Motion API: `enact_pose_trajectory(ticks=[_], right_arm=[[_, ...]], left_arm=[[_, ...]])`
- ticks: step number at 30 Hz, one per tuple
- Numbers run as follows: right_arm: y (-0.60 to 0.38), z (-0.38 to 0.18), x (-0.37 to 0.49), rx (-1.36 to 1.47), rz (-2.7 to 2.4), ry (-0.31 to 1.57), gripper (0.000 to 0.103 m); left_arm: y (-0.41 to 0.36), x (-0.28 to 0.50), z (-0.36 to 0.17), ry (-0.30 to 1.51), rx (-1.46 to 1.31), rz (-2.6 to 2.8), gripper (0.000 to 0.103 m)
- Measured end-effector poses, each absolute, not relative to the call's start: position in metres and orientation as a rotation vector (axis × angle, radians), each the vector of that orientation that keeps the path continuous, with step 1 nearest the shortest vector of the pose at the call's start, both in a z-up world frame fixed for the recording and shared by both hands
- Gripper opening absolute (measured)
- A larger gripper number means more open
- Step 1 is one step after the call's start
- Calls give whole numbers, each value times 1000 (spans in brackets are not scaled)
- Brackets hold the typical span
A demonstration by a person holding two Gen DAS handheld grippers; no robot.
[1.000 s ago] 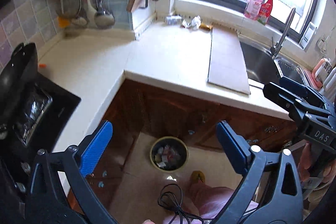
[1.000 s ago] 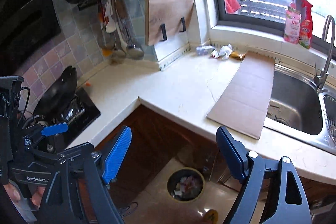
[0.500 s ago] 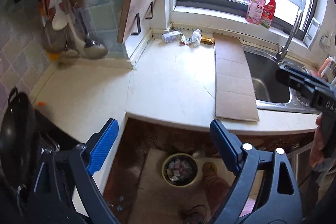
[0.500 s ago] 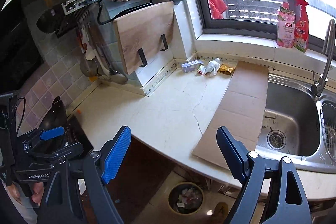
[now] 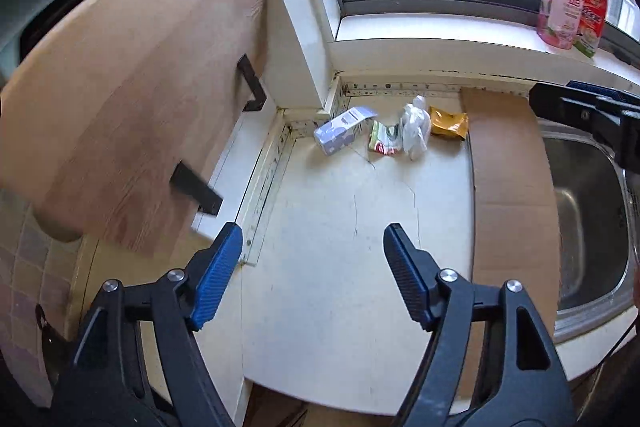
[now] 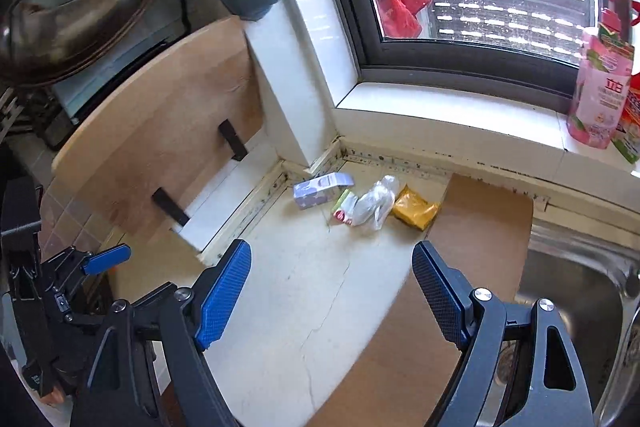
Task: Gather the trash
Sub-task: 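Grasp the white-blue box with the left tool while the right tool grasps a clear plastic bag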
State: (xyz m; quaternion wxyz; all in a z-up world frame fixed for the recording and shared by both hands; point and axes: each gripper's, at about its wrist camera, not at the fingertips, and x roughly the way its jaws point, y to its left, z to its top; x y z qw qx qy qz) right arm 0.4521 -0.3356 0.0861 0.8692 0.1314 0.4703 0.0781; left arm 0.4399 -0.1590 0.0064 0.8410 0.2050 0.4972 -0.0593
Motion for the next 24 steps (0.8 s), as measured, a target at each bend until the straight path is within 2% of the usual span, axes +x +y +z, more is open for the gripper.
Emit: enact_pose_trajectory(ticks=[3,7,15,17,18,20,21,24], right_arm=[[-355,45,520,297,157,1026,84],[-369,-23,593,316,149,1104,77],[-368,-140,667,356,153,1242,70],[-360,-156,674,327,164,1256,65],[-359,-165,681,310,172,1267,59],[-353,-178,681,300,205,1288,37],[-352,-183,683,289,218,1297,33],[-347,-185,675,245,247,1263,31]], left_arm=[[-188,495,-32,1084,446,-113,68],[-211,553,-87,1112,475,-125,68],[-205,617,-170,1213,478,-174,68],[-202,628,-184,1234,477,-199,68],[-200,632,-190,1247,474,-208,68],[-197,641,-199,1264,470,-227,68],[-198,645,-204,1258,488,-237,68],[-206,651,-218,1247,557,-271,68]])
